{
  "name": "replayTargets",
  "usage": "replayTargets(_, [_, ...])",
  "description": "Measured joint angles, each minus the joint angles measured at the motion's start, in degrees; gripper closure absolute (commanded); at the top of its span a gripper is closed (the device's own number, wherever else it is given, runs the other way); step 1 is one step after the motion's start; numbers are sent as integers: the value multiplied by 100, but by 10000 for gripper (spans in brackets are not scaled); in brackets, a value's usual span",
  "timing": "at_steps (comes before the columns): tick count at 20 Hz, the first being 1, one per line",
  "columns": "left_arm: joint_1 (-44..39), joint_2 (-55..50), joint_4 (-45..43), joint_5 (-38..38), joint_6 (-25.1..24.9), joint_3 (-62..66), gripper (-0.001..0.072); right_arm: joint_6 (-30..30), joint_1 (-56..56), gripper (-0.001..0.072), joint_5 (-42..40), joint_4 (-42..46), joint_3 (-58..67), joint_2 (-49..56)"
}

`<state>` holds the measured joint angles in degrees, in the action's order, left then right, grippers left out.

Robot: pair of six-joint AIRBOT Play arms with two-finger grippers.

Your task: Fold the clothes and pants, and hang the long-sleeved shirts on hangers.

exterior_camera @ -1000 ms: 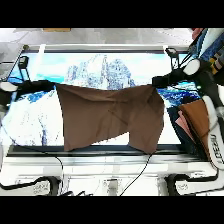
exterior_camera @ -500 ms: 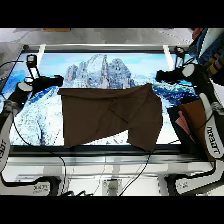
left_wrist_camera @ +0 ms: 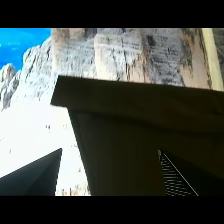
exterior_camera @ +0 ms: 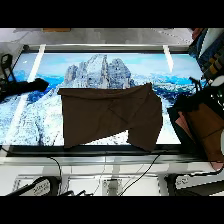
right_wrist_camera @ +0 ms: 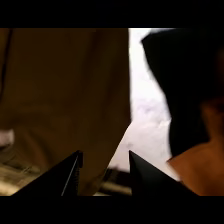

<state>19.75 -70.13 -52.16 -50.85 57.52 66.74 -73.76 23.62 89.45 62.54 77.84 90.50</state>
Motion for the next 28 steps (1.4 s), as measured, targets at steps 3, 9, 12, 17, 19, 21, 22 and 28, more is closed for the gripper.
replayTargets(3, [299,533,-136,-302,210,-671,4,269,111,366,140,-354,-844,-111])
replayTargets(9, [509,1270,-210,-485,297,-2140,3,247,33,366,-1241,-391,-1897,-188])
replayTargets(12, [531,1366,-221,-518,317,-2647,4,168,-133,369,-1941,-420,-2168,-197])
replayTargets(17, [540,1405,-225,-610,319,-3104,4,302,-461,604,-2761,-640,-2343,-199])
replayTargets(19, [540,1405,-262,-737,319,-3180,4,455,-564,699,-2953,-699,-2363,-197])
replayTargets(21, [542,1405,-319,-984,319,-3224,29,584,-621,700,-3008,-763,-2374,-197])
replayTargets(22, [542,1405,-350,-1134,319,-3237,72,643,-638,700,-3021,-787,-2376,-199])
replayTargets(28, [542,1408,-562,-1725,319,-3394,154,990,-680,701,-2931,-844,-2378,-527])
